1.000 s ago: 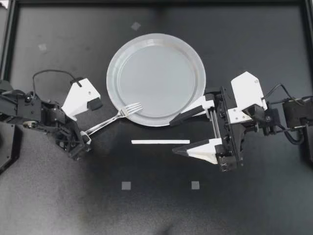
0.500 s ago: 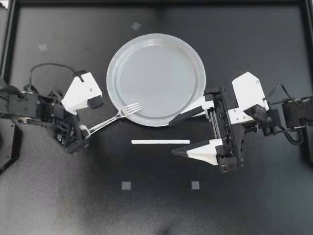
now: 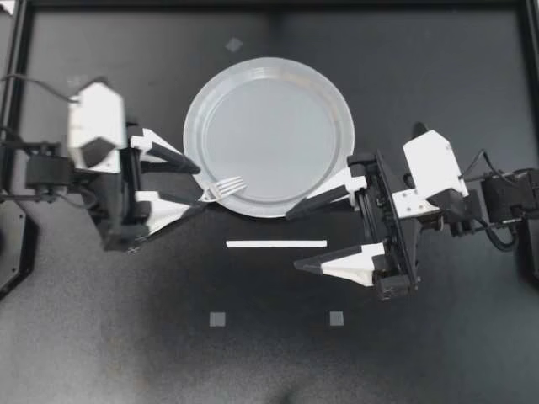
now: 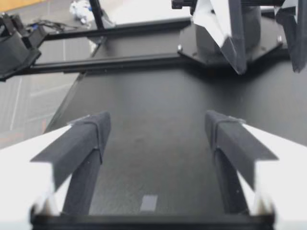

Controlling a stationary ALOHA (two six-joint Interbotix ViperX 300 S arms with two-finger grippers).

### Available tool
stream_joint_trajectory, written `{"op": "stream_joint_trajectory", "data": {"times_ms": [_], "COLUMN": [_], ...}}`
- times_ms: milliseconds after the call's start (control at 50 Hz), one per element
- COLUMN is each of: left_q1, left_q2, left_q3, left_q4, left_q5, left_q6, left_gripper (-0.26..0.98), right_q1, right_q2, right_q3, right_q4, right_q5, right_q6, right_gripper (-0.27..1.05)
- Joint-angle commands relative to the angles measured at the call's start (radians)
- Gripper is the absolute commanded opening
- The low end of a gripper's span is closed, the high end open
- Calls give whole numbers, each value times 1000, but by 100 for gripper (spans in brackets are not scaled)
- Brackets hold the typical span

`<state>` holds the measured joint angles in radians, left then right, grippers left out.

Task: Pick up the fork and place it on the plate.

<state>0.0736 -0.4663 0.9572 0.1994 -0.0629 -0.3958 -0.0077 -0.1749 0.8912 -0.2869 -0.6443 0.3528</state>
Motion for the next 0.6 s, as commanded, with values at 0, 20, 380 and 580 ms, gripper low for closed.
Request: {"op": "stream_joint_trajectory", "data": {"times_ms": [0, 20, 380, 580], "left_q1": [2, 2, 2, 0], "left_q2": [-25, -26, 54, 87], "left_q3": [38, 51, 127, 132], "left_q4": [2, 3, 2, 2], "left_q5": [-186, -221, -482, -482], "left_q6": [49, 64, 225, 225], "left_gripper": [62, 62, 61, 61], "right_q1": [5, 5, 5, 5], "right_q2": [-2, 3, 95, 92], "right_q3": [-29, -29, -69, -69], "right_q4": [3, 6, 32, 32], "right_q5": [-28, -31, -46, -37], "right_q6": [-31, -40, -83, -84], "right_gripper": [72, 72, 72, 72]}}
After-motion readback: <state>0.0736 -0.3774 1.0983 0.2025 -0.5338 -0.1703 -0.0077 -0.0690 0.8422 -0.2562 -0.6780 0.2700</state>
